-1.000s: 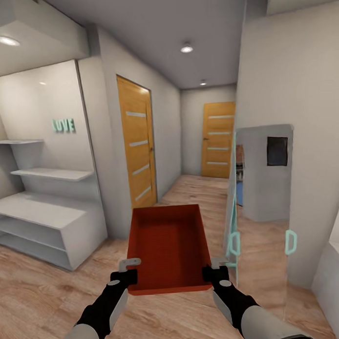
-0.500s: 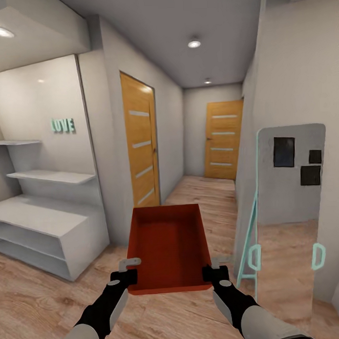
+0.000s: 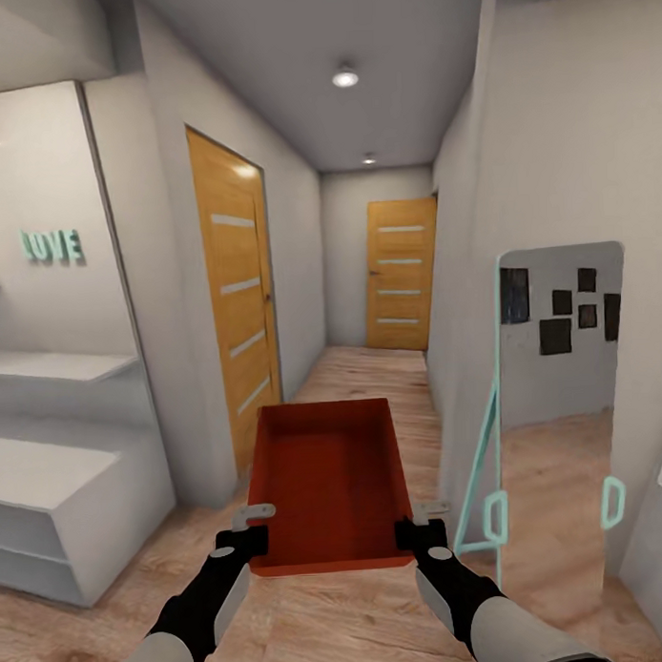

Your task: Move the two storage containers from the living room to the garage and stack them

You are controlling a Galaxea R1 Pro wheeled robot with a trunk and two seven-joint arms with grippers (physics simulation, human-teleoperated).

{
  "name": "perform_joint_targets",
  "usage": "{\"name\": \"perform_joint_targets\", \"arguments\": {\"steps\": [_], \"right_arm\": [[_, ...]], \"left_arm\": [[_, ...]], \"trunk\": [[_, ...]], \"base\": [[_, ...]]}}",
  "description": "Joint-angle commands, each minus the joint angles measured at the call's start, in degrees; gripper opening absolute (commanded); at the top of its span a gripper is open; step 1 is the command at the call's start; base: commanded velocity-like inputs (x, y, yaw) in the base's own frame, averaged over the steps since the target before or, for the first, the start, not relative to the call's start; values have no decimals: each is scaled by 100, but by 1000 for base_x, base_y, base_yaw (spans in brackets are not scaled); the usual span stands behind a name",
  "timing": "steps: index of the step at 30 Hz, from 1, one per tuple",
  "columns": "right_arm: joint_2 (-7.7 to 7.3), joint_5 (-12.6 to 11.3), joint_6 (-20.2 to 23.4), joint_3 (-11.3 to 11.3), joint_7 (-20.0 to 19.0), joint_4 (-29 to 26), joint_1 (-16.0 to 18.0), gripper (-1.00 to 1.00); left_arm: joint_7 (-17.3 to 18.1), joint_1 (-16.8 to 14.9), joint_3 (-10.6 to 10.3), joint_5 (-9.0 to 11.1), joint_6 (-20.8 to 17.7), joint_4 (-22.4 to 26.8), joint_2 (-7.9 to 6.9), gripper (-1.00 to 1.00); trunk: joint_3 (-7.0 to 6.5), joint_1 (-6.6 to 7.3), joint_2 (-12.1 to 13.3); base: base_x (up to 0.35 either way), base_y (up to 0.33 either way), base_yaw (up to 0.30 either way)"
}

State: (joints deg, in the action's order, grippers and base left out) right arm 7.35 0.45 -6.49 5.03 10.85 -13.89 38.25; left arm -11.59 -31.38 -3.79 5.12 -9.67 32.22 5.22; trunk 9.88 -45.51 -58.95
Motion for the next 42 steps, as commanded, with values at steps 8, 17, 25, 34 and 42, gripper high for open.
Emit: {"name": "perform_joint_targets", "arguments": {"steps": [8, 17, 25, 34, 42], "right_arm": [[3, -150, -19, -222, 549, 18, 7, -100], [3, -152, -19, -222, 549, 18, 7, -100], [3, -153, -19, -222, 549, 18, 7, -100], [3, -159, 7, -222, 542, 18, 7, -100], [3, -159, -17, -222, 548, 18, 7, -100]], "left_arm": [[-72, 0, 28, -90, 97, 36, -4, -100], [-72, 0, 28, -90, 101, 38, -4, -100], [-72, 0, 28, -90, 103, 38, -4, -100], [-72, 0, 25, -91, 105, 37, -4, -100], [-72, 0, 20, -92, 110, 30, -4, -100]], "trunk": [[8, -4, -5], [8, -4, -5], [8, -4, -5], [8, -4, -5], [8, -4, -5]], "base": [[305, 215, -287], [304, 216, -203], [304, 216, -9], [304, 216, 0], [306, 203, 0]]}}
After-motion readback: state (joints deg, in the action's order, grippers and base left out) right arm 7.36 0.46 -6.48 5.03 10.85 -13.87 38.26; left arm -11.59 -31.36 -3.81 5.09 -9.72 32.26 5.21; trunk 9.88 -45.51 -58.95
